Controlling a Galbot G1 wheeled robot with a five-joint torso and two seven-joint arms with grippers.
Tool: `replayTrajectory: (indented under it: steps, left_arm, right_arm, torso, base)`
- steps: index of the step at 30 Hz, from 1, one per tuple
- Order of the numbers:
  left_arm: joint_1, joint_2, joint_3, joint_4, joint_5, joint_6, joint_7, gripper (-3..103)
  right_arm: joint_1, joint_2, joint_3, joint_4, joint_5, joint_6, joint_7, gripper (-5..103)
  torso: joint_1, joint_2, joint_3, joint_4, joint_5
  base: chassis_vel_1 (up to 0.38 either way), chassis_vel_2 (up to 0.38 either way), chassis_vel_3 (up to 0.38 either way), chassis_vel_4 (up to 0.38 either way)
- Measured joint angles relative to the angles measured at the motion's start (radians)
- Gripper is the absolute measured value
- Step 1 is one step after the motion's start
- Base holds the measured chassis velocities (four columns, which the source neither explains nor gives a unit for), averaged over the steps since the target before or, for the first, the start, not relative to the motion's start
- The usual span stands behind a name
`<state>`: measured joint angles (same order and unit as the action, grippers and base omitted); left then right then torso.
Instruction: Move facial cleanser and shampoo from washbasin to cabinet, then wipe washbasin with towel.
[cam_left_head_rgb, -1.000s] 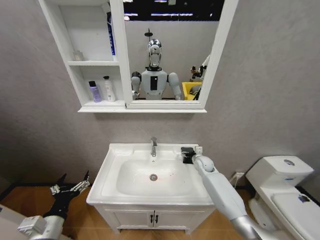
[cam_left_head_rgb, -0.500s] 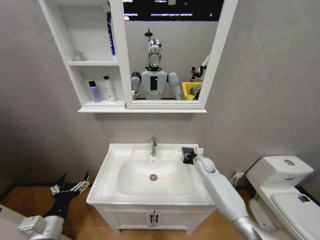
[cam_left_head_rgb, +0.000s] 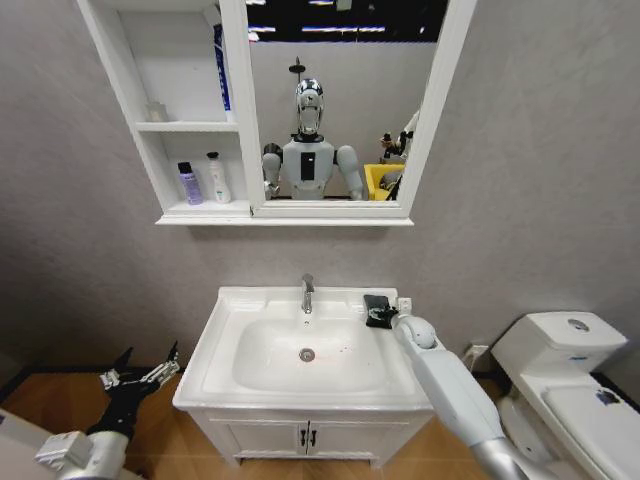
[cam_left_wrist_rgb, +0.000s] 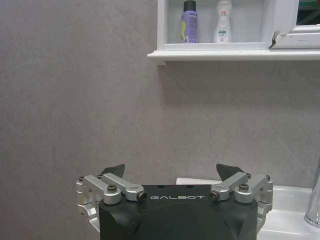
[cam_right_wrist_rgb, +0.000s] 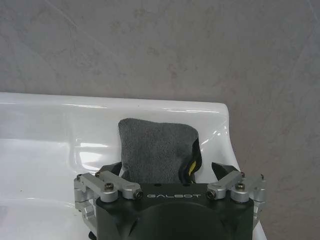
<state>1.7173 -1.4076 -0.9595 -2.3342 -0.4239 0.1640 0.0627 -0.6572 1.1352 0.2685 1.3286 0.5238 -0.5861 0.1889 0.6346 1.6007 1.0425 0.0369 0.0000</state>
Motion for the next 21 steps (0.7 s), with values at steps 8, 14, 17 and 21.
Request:
replayTrajectory:
  steps: [8, 14, 17, 21]
  left_arm:
    - [0.0, 0.0, 0.0, 0.0, 0.0, 0.0, 0.0, 100]
    - [0.0, 0.0, 0.0, 0.0, 0.0, 0.0, 0.0, 100]
    - [0.0, 0.0, 0.0, 0.0, 0.0, 0.0, 0.0, 100]
    - [0.0, 0.0, 0.0, 0.0, 0.0, 0.0, 0.0, 100]
  right_arm:
    - [0.003, 0.003, -0.007, -0.012, -0.004, 0.011, -0.011, 91]
    - [0.008, 0.017, -0.013, -0.039, -0.011, 0.024, -0.022, 75]
    - [0.016, 0.021, -0.015, -0.055, -0.018, 0.032, -0.03, 65]
    - [0.021, 0.024, -0.016, -0.068, -0.021, 0.037, -0.032, 59]
  torso:
    - [0.0, 0.0, 0.0, 0.0001, 0.0]
    - [0.0, 0.0, 0.0, 0.0001, 0.0]
    - [0.0, 0.0, 0.0, 0.0001, 0.0]
    - [0.0, 0.0, 0.0, 0.0002, -0.0001]
  base:
    - [0.0, 0.0, 0.0, 0.0]
    - [0.0, 0.0, 0.0, 0.0]
    - [0.0, 0.0, 0.0, 0.0]
    - [0.0, 0.0, 0.0, 0.0]
